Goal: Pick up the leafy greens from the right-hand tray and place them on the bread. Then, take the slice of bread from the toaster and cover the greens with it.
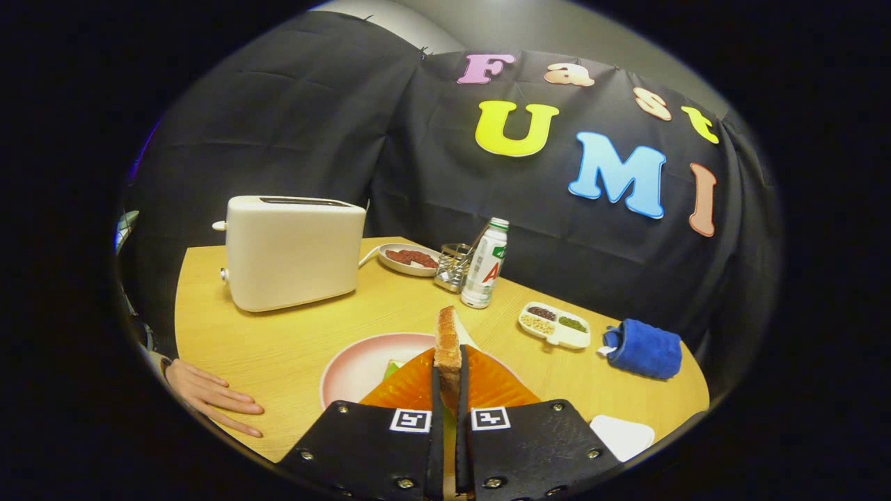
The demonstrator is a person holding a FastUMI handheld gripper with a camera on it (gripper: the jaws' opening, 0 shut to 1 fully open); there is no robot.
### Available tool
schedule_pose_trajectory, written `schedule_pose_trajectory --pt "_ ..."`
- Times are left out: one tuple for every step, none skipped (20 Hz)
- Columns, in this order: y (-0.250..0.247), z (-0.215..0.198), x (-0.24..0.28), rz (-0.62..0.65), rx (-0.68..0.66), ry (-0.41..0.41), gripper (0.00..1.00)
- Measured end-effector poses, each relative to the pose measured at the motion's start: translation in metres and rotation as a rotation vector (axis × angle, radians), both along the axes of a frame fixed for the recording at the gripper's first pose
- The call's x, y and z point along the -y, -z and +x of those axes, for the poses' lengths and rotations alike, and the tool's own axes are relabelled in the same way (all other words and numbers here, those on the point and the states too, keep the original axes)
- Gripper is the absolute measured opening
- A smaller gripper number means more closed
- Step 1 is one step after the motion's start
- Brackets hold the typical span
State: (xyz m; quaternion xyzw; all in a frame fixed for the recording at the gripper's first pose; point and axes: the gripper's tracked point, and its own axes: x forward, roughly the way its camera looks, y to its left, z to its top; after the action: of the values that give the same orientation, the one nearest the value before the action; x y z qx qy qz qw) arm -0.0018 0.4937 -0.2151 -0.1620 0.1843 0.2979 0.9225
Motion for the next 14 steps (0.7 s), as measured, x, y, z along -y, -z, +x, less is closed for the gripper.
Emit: schedule_pose_trajectory --pt "0.007 -0.005 -0.005 0.002 -0.032 -0.013 0.07" --pt "0.016 -0.011 -0.009 0.003 -0.072 -0.022 0.07" --pt "0.024 -0.015 -0.013 0.005 -0.111 -0.028 0.07" --pt "0.028 -0.017 -0.015 0.009 -0.138 -0.029 0.07" --pt "0.03 -0.018 -0.016 0.013 -0.152 -0.028 0.07" --pt "0.032 -0.019 -0.017 0.015 -0.167 -0.027 0.07" --pt "0.033 -0.019 -0.016 0.021 -0.182 -0.024 0.07" --pt "0.035 -0.022 -0.018 0.031 -0.204 -0.022 0.07" --pt "0.038 -0.024 -0.018 0.045 -0.232 -0.021 0.07" --pt "0.04 -0.025 -0.018 0.062 -0.252 -0.017 0.07" --pt "0.038 -0.024 -0.018 0.075 -0.256 -0.017 0.07" --pt "0.035 -0.023 -0.018 0.084 -0.253 -0.016 0.07" --pt "0.034 -0.023 -0.018 0.088 -0.249 -0.017 0.07" --pt "0.035 -0.024 -0.018 0.081 -0.243 -0.019 0.09"
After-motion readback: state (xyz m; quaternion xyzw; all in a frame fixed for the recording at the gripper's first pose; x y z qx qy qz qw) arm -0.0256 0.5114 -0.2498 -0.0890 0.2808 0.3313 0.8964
